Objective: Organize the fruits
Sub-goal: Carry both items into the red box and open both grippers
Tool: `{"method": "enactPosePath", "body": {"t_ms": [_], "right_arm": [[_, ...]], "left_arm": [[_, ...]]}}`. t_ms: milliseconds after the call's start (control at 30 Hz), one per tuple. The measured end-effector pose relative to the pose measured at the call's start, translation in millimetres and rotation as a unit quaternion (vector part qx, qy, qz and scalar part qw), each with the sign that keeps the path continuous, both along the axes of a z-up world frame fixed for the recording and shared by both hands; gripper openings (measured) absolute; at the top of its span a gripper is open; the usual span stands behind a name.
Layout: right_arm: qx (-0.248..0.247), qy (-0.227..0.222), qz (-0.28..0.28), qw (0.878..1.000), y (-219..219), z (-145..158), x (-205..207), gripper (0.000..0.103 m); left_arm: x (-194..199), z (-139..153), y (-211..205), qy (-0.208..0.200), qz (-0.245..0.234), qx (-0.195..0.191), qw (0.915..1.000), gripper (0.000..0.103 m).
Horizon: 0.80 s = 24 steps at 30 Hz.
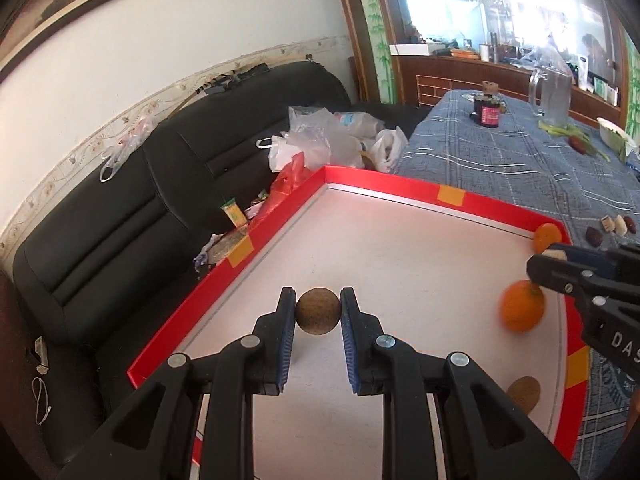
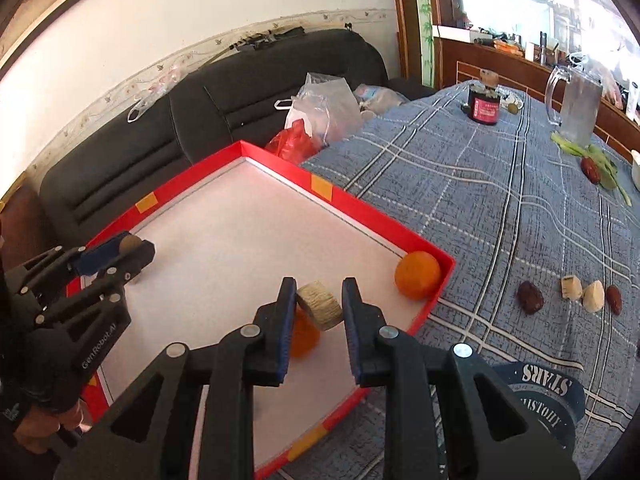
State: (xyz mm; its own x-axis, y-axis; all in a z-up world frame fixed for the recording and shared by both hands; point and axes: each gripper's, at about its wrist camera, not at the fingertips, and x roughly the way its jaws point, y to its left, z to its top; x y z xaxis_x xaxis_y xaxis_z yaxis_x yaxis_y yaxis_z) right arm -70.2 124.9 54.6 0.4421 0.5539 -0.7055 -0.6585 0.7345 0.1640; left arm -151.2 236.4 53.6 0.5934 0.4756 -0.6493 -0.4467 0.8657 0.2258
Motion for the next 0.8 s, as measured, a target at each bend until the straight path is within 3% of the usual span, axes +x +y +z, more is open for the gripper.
{"method": "enactPosePath", "body": {"t_ms": [433,500,567,800], "right_arm": [[-0.002,0.043,-0.019,0.999,11,-20,29,0.027],[-0.003,0.048,-0.019,0.999,11,-21,31,0.043],[-0.002,0.053,-0.023,0.998,8,-21,31,0.049],[0.025,0.036,-0.037,0.998,-14,-7,25,0.049]], "left_arm": [[4,-5,-2,0.014,0.013,0.019,0.9996,0.022],[4,-5,-5,0.017,0.015,0.027,0.9994,0.022],[4,-5,-5,0.018,0.013,0.029,0.9993,0.029],[-3,9,-14,-0.001,0.006,0.034,0.9994,0.037]]}}
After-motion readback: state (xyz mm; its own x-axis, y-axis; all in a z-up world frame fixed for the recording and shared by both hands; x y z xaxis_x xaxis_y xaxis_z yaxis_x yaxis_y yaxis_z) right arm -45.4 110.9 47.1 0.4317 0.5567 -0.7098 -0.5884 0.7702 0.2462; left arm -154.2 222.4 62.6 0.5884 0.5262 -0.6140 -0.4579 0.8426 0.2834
